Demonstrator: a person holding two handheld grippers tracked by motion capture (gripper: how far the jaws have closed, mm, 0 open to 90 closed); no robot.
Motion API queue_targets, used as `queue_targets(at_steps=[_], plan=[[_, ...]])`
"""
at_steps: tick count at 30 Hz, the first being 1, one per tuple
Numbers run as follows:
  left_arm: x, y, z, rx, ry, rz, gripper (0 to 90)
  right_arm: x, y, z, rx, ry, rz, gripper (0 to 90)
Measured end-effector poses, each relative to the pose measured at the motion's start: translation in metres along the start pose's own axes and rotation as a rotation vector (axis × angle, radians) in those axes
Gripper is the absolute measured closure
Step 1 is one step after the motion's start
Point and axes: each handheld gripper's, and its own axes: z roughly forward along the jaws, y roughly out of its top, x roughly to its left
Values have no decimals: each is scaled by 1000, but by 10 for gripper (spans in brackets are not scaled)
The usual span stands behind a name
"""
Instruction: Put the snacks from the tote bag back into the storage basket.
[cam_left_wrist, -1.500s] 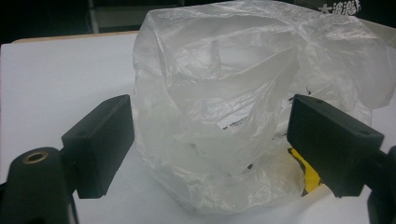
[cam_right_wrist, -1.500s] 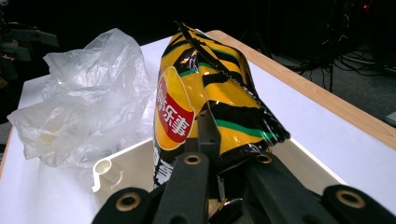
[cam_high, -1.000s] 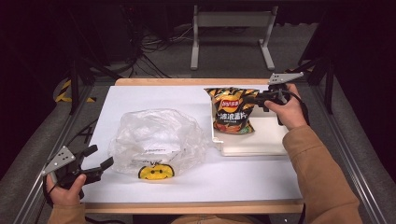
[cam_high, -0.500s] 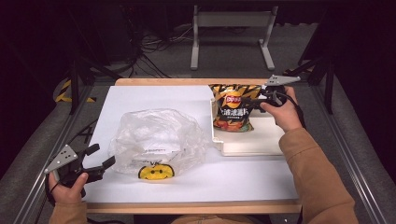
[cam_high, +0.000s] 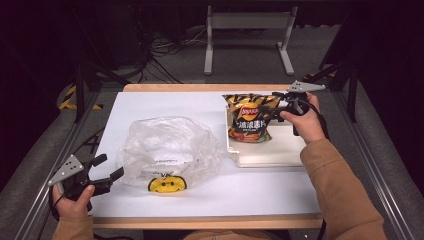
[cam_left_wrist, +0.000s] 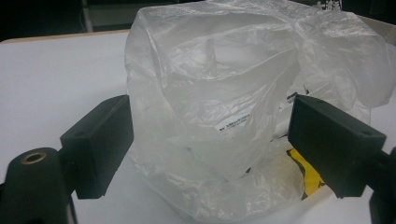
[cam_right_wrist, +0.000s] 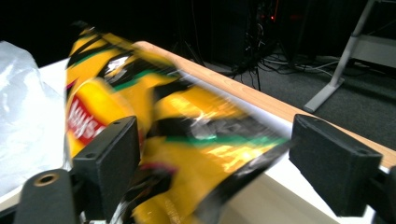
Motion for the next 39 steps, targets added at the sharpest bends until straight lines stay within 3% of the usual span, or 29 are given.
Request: queue_targets(at_steps=[5, 11, 20, 23, 34, 39], plan=[[0, 1, 0, 0, -3, 3, 150, 4, 1, -12, -34, 25, 3, 163], [-1, 2, 2, -1, -7, 1, 148, 12, 3, -31, -62, 24, -24, 158], [-7, 7, 0, -3, -6, 19, 137, 23, 6, -73, -123, 9, -43, 153], [-11, 9, -1, -1, -9, 28, 133, 31, 5, -87, -150, 26, -50, 154], [-25, 15, -4, 16, -21, 66, 124, 56, -18, -124, -165, 61, -54, 150], [-24, 13, -5, -10, -63, 45, 124, 63, -37, -134, -175, 81, -49, 150]])
